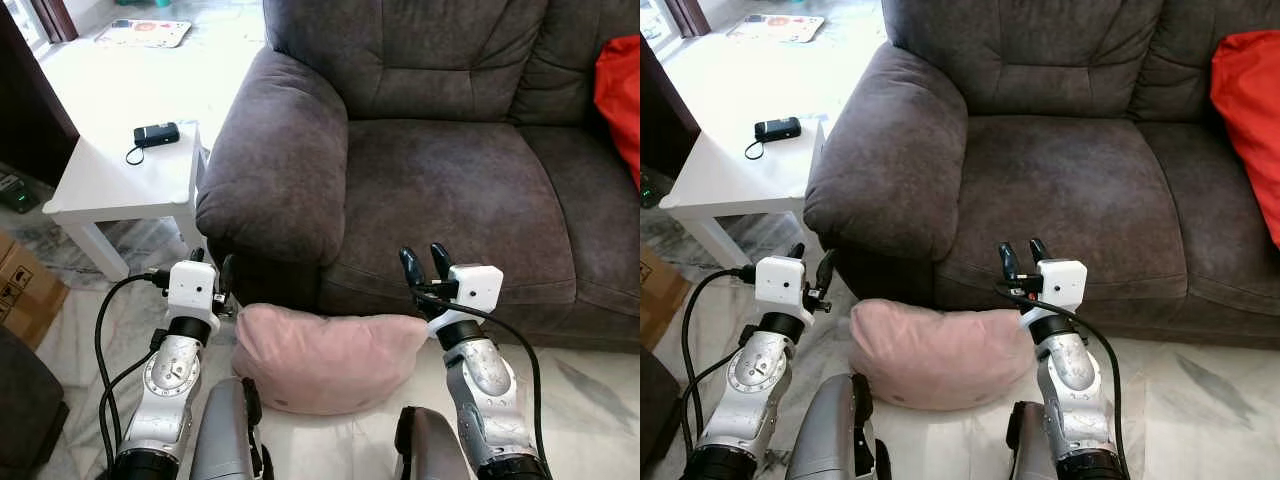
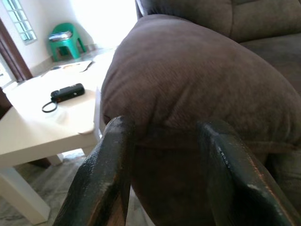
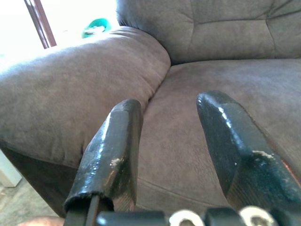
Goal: Move the pillow to the sofa from floor
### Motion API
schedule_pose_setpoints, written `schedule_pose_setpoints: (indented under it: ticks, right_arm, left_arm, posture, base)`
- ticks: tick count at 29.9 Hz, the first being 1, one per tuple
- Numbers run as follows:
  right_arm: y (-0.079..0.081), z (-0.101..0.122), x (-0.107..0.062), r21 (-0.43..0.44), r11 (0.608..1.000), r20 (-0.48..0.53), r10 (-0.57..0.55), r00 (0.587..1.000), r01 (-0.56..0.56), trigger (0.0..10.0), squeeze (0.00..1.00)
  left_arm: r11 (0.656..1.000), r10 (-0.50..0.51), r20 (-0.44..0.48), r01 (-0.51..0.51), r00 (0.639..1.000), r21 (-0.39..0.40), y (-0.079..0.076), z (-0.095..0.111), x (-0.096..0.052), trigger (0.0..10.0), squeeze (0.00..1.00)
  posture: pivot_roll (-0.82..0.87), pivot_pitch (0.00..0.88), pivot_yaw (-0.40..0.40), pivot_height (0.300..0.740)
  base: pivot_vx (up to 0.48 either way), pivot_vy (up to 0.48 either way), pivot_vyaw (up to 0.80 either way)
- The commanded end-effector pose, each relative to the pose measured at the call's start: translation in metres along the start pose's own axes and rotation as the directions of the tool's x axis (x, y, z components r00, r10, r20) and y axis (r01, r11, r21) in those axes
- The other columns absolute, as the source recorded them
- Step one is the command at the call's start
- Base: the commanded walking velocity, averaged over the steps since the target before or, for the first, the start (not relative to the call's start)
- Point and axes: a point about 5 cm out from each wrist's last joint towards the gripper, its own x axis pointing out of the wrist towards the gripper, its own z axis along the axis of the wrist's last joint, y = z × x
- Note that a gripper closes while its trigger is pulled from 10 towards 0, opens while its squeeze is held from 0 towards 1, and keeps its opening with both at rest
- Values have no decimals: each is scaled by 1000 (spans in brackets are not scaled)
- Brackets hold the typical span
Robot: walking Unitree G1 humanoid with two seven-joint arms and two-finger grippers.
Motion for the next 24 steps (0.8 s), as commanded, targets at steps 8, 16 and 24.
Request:
schedule_pose_setpoints:
  ticks: [8, 16, 24]
  right_arm:
    - [0, -2, -3, 3, 1000, -6, 11, 1000, -11, 10000, 0]
    - [-1, -1, -2, 4, 1000, -4, 21, 1000, -21, 10000, 0]
    - [2, -1, -4, -18, 998, -6, 52, 999, -52, 10000, 0]
  left_arm:
    - [1000, -8, -42, 8, 999, -9, -2, -8, -4, 10000, 0]
    - [999, 21, -93, -24, 995, -31, 1, -16, -5, 10000, 0]
    - [995, 53, -137, -64, 989, -75, 7, -22, -6, 10000, 0]
  posture:
    - [50, 148, -11, 500]
    - [48, 149, -12, 500]
    - [50, 151, -13, 500]
  base:
    - [0, 0, 0]
    - [0, 0, 0]
    - [0, 0, 239]
